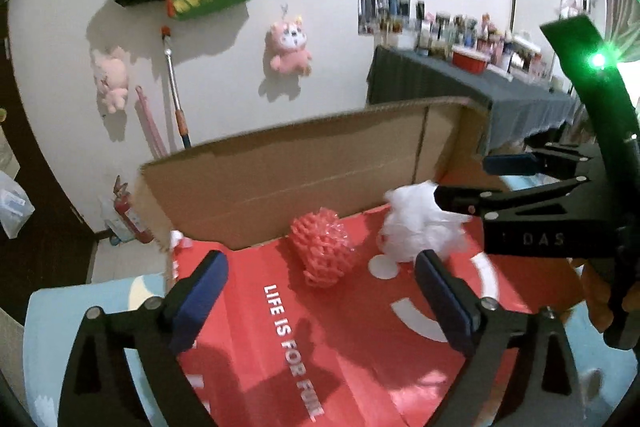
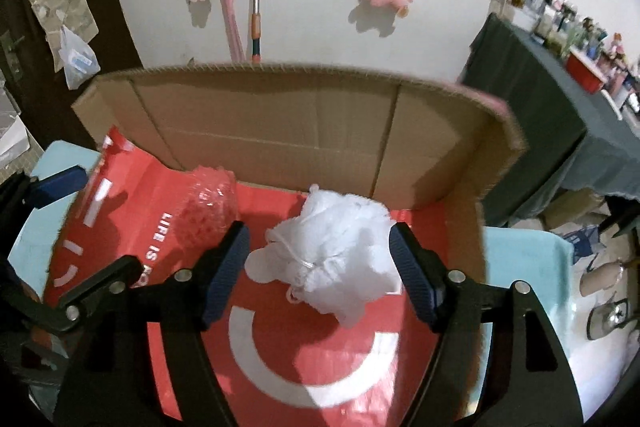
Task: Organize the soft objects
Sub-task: 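Open both tools to release the sponge and pouf, then lift away, then move both tools back toward the remaining soft items on the table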
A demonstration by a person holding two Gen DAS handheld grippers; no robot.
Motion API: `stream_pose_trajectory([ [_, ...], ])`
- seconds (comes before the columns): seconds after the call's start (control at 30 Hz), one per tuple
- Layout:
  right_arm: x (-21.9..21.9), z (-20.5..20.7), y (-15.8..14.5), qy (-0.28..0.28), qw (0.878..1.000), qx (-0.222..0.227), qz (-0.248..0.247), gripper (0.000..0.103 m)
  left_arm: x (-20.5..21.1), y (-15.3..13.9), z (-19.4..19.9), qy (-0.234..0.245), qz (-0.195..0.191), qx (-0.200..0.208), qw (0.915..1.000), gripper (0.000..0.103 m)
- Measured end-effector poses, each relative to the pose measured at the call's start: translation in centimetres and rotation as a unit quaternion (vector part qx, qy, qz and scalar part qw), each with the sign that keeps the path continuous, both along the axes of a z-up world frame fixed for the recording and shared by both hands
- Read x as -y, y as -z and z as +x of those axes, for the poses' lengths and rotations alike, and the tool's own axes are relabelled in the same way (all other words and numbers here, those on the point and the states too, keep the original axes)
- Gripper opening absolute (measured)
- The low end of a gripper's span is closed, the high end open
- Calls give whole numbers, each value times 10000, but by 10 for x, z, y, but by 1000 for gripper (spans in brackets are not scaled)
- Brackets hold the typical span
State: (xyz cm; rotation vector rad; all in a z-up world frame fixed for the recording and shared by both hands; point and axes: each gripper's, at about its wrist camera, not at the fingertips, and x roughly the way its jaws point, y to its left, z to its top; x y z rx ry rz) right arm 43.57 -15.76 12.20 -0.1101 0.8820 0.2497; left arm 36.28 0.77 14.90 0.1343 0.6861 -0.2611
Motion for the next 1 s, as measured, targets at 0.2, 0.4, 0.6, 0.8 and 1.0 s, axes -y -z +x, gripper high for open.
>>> stream_pose_trajectory([
  [0.2,15,-58,-44,121,9987,453,189,82,-1,-38,-63,50,-229,591,9980,103],
  [0.4,32,-130,-89,119,9939,1058,299,82,-7,-72,-127,-58,-310,1262,9915,103],
  [0.6,39,-215,-121,-34,9824,1823,400,95,-16,-84,-188,-129,-611,1671,9840,103],
  [0.8,39,-301,-127,-9,9649,2608,323,97,-16,-82,-243,-169,-766,1974,9772,103],
  [1.0,46,-360,-118,34,9543,2957,422,98,-10,-74,-290,-239,-789,2296,9698,103],
])
